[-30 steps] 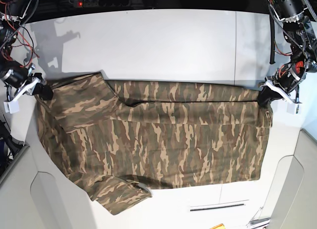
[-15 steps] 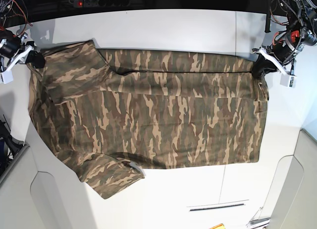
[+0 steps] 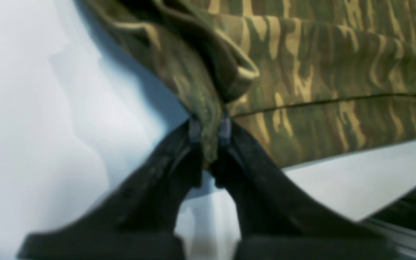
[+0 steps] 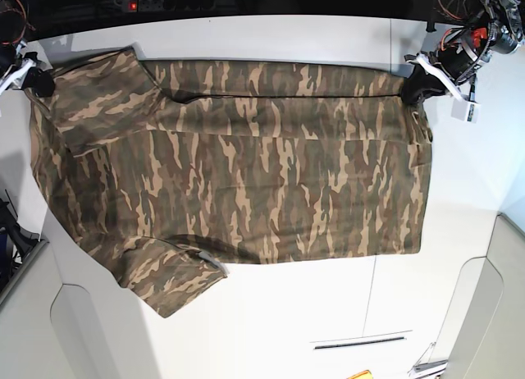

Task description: Fold the T-shirt properly

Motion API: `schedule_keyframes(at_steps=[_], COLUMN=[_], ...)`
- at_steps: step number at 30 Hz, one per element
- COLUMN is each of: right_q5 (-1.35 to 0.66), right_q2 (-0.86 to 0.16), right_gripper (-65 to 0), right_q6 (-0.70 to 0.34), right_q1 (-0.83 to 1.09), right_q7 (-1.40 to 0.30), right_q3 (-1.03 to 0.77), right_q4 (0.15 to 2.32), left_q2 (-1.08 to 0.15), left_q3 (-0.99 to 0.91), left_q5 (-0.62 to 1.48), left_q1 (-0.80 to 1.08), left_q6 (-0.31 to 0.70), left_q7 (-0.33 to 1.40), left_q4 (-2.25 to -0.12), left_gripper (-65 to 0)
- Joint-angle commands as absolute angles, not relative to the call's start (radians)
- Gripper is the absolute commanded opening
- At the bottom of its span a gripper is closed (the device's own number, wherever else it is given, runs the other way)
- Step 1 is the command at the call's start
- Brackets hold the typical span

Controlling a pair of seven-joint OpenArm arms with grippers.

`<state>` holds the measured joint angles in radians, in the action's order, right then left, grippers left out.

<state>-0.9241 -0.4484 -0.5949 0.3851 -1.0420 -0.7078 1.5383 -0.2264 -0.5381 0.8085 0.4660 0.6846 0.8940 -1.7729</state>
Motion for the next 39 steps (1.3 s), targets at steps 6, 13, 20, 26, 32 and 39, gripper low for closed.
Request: schedule_keyframes(at_steps=[6, 13, 20, 26, 32, 39], right_q5=[-0.964, -0.957, -0.942, -0.92, -0.898, -0.868], right_q2=[-0.471, -0.47, -0.471, -0.471, -0.471, -0.489], right_gripper=[-65.0, -65.0, -65.0, -65.0, -65.0, -45.7], right_q6=[-0.599, -0.598, -0.598, -0.598, -0.598, -0.598], right_q1=[0.398, 0.428, 0.43, 0.43, 0.429, 0.427], right_q7=[-1.048, -1.047, -1.047, -1.047, -1.045, -0.999], right_q3=[-0.736, -0.736, -0.737, -0.736, -0.736, -0.74], right_q4=[1.553, 1.553, 1.552, 1.552, 1.552, 1.552], left_q2=[-0.199, -0.199, -0.199, -0.199, -0.199, -0.2], left_q3=[-0.545, -0.545, -0.545, -0.545, -0.545, -0.545], left_q5=[0.826, 0.826, 0.828, 0.848, 0.85, 0.877], left_q1=[0.472, 0.495, 0.55, 0.58, 0.587, 0.587], left_q6=[0.698, 0.698, 0.698, 0.698, 0.698, 0.698], left_q7=[0.892, 0.909, 0.886, 0.887, 0.887, 0.892], left_q4=[-1.804, -1.804, -1.827, -1.868, -1.88, -1.88], left_gripper=[-65.0, -65.0, -65.0, -65.0, -65.0, -46.5])
